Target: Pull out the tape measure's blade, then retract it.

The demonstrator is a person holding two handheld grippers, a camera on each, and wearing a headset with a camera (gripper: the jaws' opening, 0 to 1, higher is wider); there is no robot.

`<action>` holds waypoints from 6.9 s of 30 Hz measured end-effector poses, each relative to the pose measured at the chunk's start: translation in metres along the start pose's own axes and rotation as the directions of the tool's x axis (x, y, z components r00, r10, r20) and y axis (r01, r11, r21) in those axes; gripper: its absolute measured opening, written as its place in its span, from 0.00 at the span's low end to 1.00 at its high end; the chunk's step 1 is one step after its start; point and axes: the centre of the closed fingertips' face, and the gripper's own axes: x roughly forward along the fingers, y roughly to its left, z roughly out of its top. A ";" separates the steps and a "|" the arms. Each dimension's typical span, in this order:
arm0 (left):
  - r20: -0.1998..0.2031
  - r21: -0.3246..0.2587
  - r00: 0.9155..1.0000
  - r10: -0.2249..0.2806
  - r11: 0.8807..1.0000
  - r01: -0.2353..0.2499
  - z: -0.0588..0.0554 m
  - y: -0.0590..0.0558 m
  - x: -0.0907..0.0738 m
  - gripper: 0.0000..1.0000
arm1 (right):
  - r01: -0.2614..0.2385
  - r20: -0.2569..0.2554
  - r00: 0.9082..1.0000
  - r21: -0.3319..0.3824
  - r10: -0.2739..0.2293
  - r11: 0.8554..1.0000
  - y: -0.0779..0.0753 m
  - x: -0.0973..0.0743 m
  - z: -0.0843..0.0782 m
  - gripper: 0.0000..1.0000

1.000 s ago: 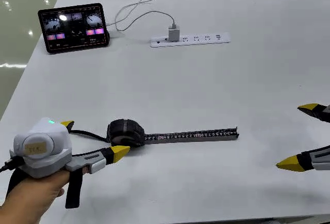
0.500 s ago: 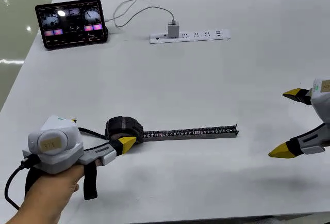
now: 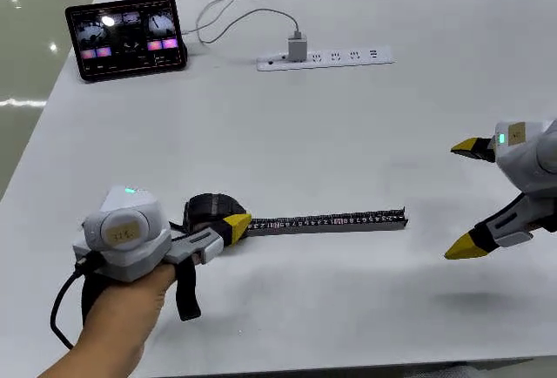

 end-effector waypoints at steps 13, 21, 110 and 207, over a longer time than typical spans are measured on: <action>0.002 -0.032 0.999 0.046 0.998 -0.046 -0.010 -0.008 0.008 0.99 | -0.037 -0.023 0.999 -0.074 0.036 0.997 -0.008 0.018 0.010 0.99; 0.080 0.034 0.995 0.063 0.997 -0.066 -0.005 -0.015 0.014 0.99 | -0.068 -0.040 0.997 -0.094 0.065 0.993 -0.009 0.039 0.014 0.99; 0.021 -0.028 0.997 0.078 0.997 -0.077 -0.029 -0.013 0.024 0.68 | -0.246 -0.228 0.951 -0.143 0.210 0.959 0.011 0.076 -0.008 0.10; -0.113 -0.073 0.987 0.114 0.990 -0.123 -0.037 -0.008 0.031 0.61 | -0.208 -0.379 0.909 -0.049 0.174 0.977 0.011 0.092 0.004 0.09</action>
